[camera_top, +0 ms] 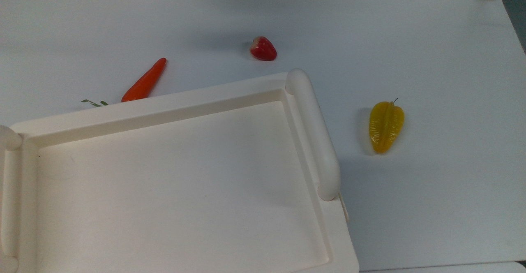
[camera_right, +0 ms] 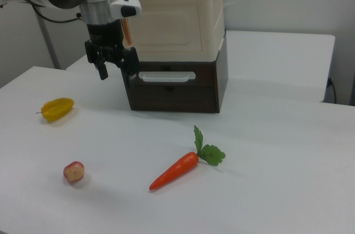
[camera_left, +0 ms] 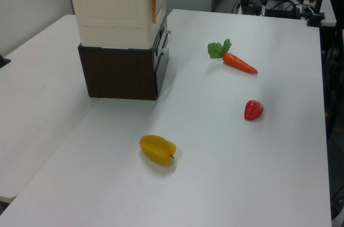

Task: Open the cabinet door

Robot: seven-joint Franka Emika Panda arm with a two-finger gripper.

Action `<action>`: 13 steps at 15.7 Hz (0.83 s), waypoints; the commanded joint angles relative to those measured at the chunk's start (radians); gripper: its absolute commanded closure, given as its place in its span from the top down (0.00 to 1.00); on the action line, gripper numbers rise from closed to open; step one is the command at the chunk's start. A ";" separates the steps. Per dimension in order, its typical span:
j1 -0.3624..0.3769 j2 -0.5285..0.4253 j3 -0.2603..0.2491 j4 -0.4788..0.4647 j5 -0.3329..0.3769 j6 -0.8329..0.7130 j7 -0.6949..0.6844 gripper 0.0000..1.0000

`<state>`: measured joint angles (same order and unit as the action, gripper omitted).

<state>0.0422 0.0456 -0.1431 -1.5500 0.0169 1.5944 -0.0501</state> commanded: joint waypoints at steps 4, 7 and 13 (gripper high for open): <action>0.022 -0.023 -0.015 -0.027 0.003 0.029 -0.007 1.00; 0.021 -0.026 -0.015 -0.028 0.003 0.029 -0.011 1.00; 0.015 -0.026 -0.015 -0.028 0.002 0.027 -0.034 1.00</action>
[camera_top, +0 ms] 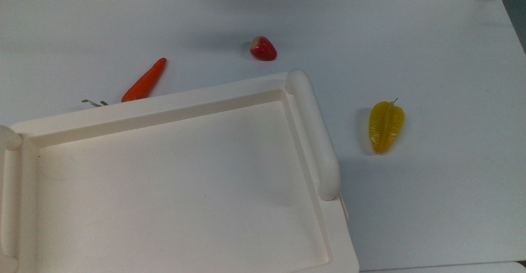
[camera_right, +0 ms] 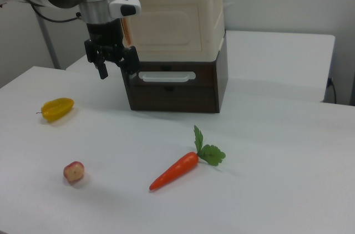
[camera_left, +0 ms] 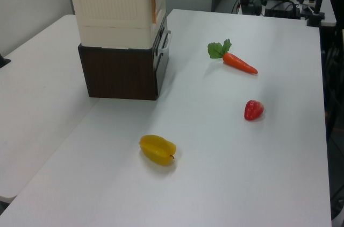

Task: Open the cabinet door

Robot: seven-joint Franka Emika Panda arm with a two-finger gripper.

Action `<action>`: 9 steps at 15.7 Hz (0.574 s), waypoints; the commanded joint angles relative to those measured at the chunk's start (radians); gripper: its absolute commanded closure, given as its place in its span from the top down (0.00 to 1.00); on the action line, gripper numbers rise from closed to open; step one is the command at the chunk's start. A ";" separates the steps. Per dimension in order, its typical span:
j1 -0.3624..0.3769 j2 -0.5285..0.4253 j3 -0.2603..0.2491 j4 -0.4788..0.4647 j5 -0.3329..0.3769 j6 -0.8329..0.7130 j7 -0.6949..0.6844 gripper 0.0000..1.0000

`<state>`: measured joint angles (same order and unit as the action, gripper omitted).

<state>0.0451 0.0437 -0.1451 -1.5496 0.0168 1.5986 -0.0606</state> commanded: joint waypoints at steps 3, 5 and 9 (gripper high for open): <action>0.010 -0.024 -0.013 -0.027 0.002 0.026 -0.027 1.00; 0.009 -0.024 -0.014 -0.027 0.002 0.026 -0.045 1.00; 0.001 -0.025 -0.014 -0.026 0.003 0.027 -0.054 1.00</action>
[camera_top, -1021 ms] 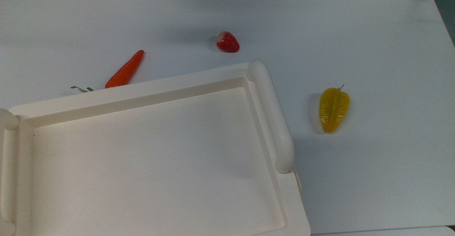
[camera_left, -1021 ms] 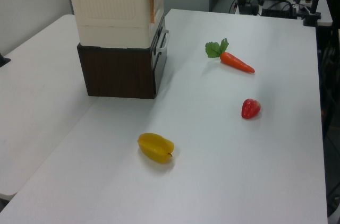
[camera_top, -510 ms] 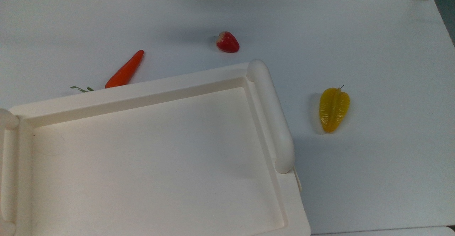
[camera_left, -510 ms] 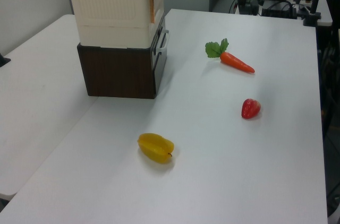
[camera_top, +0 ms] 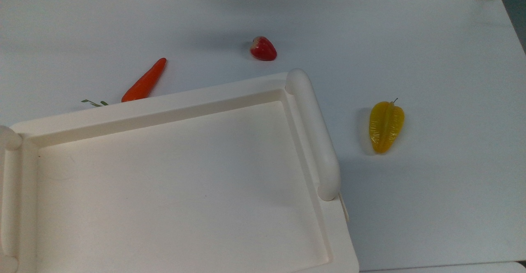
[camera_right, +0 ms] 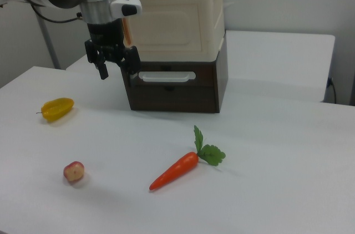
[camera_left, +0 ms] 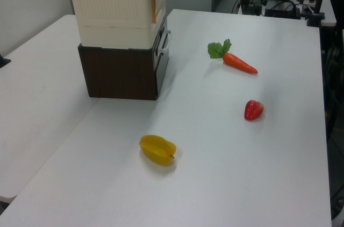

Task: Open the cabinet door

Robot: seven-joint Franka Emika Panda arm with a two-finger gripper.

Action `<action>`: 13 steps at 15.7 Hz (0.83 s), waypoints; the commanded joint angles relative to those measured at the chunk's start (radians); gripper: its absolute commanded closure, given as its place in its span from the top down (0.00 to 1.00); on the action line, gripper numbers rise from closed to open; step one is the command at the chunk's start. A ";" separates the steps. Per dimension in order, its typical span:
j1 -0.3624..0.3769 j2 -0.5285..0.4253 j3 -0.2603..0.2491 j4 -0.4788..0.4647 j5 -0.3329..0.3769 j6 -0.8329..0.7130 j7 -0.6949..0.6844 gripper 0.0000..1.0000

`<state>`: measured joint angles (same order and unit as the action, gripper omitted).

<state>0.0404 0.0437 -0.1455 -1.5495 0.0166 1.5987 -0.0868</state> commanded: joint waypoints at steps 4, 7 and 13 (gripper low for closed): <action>0.006 -0.024 -0.012 -0.029 0.002 0.055 -0.016 1.00; 0.006 -0.022 -0.012 -0.030 0.003 0.072 -0.016 1.00; 0.001 -0.016 -0.012 -0.029 0.014 0.128 -0.022 1.00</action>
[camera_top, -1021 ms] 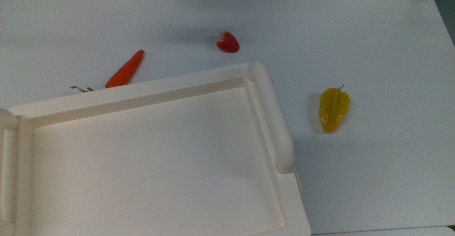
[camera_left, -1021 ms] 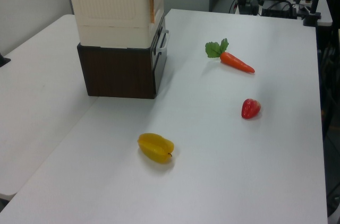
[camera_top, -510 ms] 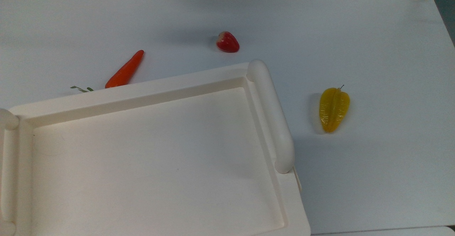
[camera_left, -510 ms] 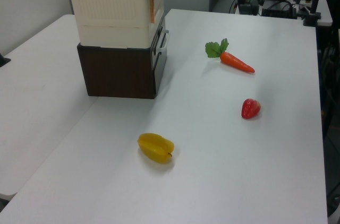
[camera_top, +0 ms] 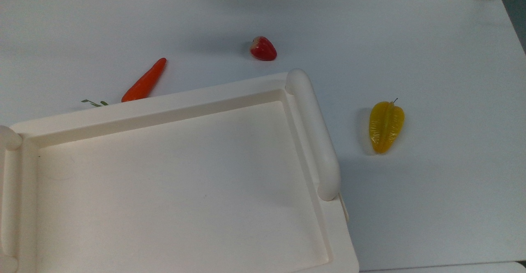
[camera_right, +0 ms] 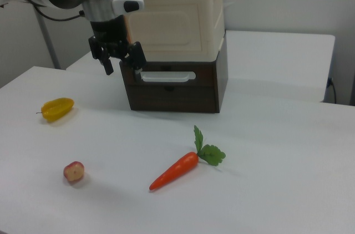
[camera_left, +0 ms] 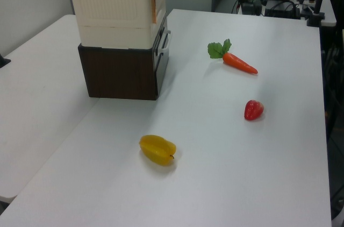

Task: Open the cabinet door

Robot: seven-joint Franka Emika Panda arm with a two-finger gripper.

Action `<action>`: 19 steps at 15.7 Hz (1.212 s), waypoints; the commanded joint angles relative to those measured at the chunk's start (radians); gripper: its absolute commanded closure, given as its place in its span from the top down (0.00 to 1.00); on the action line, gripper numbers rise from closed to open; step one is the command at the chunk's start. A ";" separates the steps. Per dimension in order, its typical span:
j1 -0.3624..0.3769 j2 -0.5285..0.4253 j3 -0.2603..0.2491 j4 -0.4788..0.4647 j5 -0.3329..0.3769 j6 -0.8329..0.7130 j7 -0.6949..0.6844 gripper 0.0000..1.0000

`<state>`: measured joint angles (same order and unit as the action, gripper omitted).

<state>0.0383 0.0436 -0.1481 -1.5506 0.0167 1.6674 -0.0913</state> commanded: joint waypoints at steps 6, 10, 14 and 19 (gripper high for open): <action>0.005 -0.001 -0.008 -0.025 0.080 0.191 -0.013 1.00; 0.014 0.018 -0.001 -0.023 0.101 0.290 0.010 1.00; 0.037 0.044 0.005 -0.022 0.108 0.417 0.050 1.00; 0.075 0.065 0.005 -0.020 0.108 0.578 0.047 1.00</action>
<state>0.0846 0.1048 -0.1380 -1.5586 0.1095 2.1684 -0.0540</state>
